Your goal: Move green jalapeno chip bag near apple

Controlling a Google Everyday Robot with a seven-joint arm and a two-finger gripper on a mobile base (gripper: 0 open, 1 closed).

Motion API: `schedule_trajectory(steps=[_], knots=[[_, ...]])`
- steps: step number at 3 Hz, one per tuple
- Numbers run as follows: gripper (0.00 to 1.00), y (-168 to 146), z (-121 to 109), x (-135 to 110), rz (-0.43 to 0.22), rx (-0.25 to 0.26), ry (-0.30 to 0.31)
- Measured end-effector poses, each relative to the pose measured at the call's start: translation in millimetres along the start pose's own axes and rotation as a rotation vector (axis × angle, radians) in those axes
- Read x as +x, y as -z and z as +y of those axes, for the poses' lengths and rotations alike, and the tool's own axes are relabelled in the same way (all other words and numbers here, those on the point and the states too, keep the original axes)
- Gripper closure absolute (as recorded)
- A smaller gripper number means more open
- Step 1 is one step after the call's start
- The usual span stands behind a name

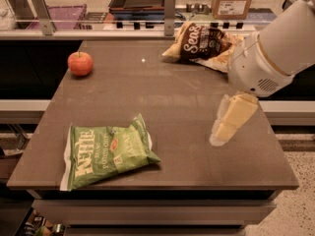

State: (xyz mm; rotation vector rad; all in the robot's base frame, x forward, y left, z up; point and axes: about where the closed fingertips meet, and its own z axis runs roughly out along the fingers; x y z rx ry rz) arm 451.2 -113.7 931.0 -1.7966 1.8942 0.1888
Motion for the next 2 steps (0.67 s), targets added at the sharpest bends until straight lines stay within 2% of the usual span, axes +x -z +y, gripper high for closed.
schedule_trajectory(steps=[2], knots=[[0.00, -42, 7, -36, -0.146, -0.033, 0.037]])
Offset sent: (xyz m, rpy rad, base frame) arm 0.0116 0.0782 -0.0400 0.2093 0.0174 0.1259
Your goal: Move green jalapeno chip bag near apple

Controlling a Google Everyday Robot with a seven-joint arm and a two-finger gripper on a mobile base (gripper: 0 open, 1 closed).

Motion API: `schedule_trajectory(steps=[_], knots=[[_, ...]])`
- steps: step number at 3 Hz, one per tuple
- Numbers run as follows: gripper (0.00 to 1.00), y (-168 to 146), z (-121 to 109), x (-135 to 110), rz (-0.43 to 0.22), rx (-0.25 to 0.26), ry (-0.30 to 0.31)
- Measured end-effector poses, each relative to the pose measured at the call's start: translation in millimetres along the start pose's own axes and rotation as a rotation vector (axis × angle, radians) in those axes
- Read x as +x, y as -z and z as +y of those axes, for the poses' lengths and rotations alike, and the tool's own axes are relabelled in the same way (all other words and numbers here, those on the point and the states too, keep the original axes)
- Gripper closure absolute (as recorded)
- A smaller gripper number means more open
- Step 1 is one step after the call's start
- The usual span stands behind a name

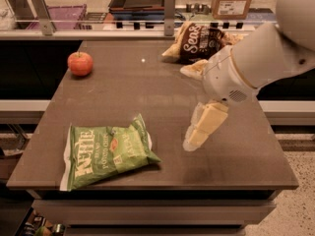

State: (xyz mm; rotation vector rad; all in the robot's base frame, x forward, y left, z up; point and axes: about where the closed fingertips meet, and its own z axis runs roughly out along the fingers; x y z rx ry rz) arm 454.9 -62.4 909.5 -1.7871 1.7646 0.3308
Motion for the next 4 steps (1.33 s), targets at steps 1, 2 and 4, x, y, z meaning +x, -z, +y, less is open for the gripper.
schedule_trajectory(steps=[1, 2, 4], knots=[[0.00, -28, 0, -11, -0.031, -0.044, 0.005], [0.00, -56, 10, -25, -0.007, -0.102, 0.031], [0.00, -98, 39, -45, 0.087, -0.200, 0.106]])
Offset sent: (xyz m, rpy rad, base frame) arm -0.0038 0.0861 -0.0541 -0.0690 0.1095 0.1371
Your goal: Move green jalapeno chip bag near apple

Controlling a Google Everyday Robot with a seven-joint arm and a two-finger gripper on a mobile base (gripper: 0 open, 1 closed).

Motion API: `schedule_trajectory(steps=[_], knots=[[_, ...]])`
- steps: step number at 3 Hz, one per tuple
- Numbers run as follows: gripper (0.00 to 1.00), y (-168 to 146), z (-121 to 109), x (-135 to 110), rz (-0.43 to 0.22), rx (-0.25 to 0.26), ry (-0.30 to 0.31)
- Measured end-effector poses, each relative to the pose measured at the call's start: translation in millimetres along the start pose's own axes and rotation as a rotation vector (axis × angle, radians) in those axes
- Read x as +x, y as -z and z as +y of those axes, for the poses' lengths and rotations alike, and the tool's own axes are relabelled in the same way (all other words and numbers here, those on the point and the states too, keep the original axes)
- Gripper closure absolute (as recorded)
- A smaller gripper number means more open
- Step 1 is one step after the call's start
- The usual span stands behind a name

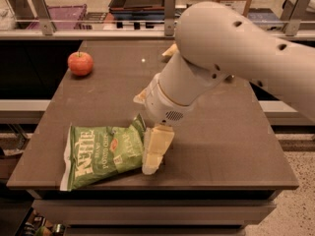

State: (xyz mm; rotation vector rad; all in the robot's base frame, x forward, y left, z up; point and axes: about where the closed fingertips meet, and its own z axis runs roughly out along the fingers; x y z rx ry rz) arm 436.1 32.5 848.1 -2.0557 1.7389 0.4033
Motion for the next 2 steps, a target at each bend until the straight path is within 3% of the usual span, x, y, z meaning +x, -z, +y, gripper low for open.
schedule_trajectory(steps=[2], knots=[[0.00, -31, 13, -5, -0.008, -0.042, 0.034]])
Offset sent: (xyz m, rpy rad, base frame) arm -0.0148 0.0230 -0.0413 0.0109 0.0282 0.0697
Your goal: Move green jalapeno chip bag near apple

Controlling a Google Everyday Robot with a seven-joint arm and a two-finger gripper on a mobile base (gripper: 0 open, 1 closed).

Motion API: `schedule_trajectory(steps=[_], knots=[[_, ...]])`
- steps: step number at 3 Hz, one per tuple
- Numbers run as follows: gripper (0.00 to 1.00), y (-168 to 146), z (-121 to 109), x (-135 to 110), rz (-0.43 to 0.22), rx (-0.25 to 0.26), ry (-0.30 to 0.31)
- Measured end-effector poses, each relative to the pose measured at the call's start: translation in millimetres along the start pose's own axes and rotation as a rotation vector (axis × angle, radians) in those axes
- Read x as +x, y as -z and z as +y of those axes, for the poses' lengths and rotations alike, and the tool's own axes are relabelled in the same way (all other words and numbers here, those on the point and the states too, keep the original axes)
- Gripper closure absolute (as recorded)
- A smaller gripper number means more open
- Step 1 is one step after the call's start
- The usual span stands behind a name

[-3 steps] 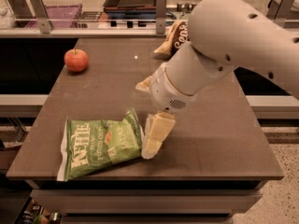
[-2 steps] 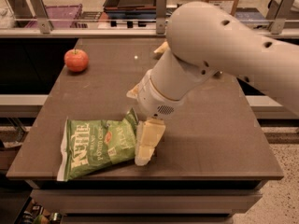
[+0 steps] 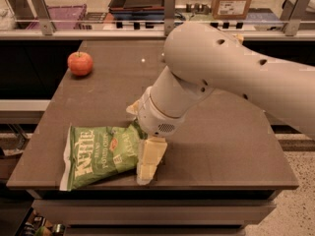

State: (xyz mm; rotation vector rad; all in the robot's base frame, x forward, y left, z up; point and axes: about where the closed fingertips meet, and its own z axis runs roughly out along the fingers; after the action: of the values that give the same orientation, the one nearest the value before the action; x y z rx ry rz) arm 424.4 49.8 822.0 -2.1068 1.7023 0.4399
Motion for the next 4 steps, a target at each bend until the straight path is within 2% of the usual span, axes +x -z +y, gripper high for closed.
schedule_trajectory(steps=[1, 4], knots=[[0.17, 1.5, 0.4, -1.2, 0.002, 0.003, 0.002], [0.87, 4.0, 2.2, -5.0, 0.007, 0.008, 0.011]])
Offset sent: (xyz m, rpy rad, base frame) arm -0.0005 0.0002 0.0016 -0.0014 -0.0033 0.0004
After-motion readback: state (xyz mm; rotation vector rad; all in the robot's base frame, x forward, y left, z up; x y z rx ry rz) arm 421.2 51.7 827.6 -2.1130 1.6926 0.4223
